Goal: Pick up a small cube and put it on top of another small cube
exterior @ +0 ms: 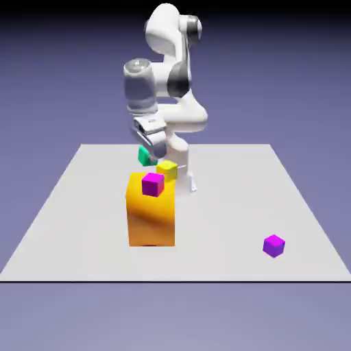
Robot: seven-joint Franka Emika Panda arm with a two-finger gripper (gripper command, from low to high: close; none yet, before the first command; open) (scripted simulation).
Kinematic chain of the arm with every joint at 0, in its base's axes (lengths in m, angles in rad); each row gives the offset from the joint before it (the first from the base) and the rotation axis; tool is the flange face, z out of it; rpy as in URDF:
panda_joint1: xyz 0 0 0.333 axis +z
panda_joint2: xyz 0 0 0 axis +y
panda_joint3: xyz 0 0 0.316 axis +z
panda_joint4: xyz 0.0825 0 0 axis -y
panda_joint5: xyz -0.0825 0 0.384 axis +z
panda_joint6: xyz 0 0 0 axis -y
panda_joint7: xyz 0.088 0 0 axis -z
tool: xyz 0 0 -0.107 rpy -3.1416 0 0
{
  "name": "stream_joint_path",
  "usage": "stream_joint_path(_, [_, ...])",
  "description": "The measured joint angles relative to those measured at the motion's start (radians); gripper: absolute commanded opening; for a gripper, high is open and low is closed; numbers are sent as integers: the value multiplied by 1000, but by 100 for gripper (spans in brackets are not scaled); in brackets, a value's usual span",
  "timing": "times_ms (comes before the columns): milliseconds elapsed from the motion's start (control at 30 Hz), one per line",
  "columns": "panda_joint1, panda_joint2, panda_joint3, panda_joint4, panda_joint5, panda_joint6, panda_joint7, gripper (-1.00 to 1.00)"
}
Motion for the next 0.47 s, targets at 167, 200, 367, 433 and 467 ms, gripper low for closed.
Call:
stream_joint_path(167, [146,-161,-100,-59,-19,-129,-147,-100])
stream_joint_path(200, [146,-161,-101,-59,-19,-129,-147,-100])
stream_joint_path(367, [138,-143,-120,-227,-36,56,-152,100])
stream_joint_path(433, [138,-143,-120,-227,-34,57,-153,100])
stream_joint_path(467, [140,-146,-116,-191,-31,17,-151,100])
